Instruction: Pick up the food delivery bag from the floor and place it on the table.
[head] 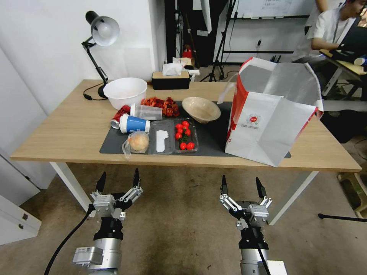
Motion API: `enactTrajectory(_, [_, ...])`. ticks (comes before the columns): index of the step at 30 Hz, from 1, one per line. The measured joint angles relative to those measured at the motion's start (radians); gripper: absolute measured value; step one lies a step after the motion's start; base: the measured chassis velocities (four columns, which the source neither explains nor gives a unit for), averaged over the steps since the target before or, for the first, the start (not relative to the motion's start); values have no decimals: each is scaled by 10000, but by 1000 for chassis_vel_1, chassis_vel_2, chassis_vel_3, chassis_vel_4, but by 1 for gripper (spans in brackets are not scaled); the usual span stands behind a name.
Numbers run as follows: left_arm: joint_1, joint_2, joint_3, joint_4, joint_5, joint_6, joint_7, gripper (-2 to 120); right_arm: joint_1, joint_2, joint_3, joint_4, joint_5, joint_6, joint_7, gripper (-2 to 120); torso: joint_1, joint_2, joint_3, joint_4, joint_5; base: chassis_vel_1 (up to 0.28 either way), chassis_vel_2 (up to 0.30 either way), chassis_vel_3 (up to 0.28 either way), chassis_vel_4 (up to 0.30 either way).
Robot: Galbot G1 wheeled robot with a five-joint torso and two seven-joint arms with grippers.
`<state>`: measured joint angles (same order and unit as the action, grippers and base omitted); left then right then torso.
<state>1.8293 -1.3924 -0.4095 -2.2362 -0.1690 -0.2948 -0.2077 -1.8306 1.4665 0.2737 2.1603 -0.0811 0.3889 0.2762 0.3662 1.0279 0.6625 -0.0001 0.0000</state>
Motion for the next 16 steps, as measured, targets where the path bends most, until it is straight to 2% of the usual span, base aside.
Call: enactTrajectory(16, [1,0,0,0,0,0,1,100,1,-1,0,2,5,-1,1,100,0,0,0,0,0,0,0,0,0])
